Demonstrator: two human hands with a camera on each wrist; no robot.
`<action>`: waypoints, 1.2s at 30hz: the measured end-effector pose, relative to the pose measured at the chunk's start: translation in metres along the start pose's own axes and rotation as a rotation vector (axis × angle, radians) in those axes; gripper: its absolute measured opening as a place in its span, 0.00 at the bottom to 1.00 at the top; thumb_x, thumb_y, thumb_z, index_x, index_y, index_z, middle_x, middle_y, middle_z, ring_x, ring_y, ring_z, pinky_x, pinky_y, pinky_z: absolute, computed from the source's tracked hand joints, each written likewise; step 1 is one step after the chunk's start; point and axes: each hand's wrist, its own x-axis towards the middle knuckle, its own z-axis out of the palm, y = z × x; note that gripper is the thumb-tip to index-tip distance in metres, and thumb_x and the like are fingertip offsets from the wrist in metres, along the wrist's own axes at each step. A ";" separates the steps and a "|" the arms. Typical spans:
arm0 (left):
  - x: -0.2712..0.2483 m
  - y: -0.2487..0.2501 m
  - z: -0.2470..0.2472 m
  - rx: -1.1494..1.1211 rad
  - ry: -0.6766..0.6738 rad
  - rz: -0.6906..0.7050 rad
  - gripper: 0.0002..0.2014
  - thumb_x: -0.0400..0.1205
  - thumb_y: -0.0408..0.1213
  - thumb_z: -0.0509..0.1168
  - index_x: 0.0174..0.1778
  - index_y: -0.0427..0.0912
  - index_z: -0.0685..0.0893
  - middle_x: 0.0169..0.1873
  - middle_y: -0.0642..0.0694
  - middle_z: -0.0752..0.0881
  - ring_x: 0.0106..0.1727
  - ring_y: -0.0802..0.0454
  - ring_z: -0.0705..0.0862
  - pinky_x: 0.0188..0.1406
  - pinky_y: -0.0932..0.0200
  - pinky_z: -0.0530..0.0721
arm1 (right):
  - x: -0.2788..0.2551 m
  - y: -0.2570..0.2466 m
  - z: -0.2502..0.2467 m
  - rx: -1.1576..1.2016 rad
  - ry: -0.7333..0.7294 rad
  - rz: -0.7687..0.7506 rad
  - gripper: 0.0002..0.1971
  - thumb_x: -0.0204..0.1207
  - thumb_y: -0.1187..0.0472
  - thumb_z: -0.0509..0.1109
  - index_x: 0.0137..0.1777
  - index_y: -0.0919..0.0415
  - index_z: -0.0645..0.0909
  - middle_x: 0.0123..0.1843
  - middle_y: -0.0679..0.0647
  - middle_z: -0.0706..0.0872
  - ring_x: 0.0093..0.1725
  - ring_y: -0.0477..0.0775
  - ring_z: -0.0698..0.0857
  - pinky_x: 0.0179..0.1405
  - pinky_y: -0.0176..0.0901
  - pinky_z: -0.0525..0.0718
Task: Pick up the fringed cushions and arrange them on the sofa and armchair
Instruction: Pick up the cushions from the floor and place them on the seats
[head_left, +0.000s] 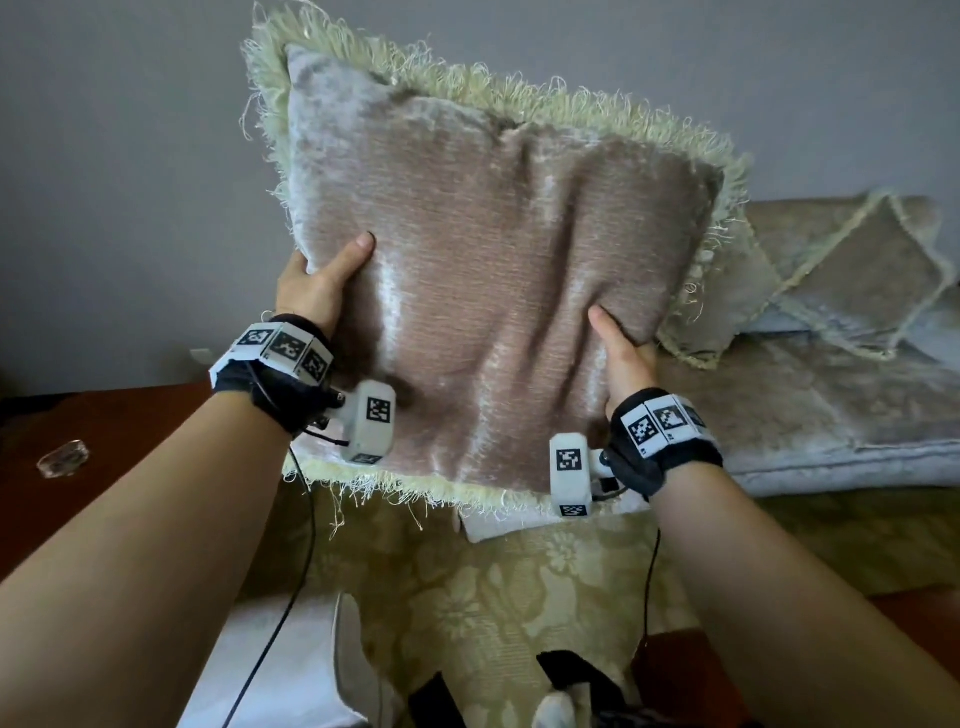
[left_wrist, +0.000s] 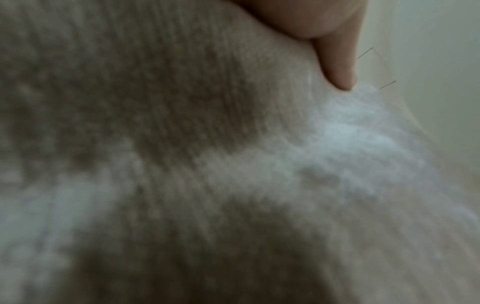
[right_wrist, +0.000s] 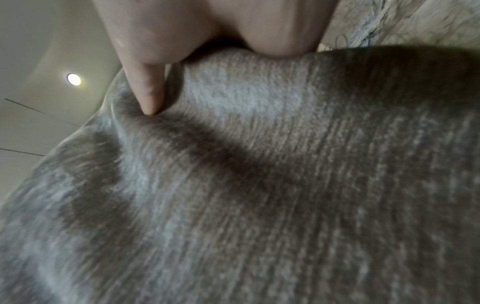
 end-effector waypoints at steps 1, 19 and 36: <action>0.013 -0.004 0.005 0.003 -0.007 -0.007 0.26 0.79 0.45 0.78 0.72 0.41 0.84 0.60 0.49 0.91 0.58 0.52 0.91 0.62 0.60 0.89 | 0.014 0.004 0.007 -0.011 -0.001 0.005 0.29 0.45 0.38 0.83 0.46 0.49 0.82 0.56 0.53 0.91 0.57 0.57 0.89 0.65 0.57 0.86; 0.276 -0.061 0.168 0.073 0.037 -0.098 0.25 0.79 0.49 0.77 0.69 0.41 0.86 0.53 0.49 0.90 0.49 0.54 0.89 0.56 0.60 0.85 | 0.314 0.010 0.107 -0.033 -0.003 0.116 0.45 0.47 0.40 0.85 0.65 0.62 0.81 0.57 0.58 0.91 0.55 0.60 0.91 0.61 0.59 0.88; 0.513 -0.087 0.352 0.044 -0.223 -0.053 0.22 0.76 0.49 0.80 0.63 0.45 0.85 0.54 0.49 0.91 0.50 0.53 0.91 0.48 0.62 0.88 | 0.544 -0.008 0.154 -0.030 0.184 0.155 0.49 0.59 0.41 0.82 0.77 0.66 0.71 0.65 0.60 0.85 0.61 0.64 0.86 0.60 0.53 0.82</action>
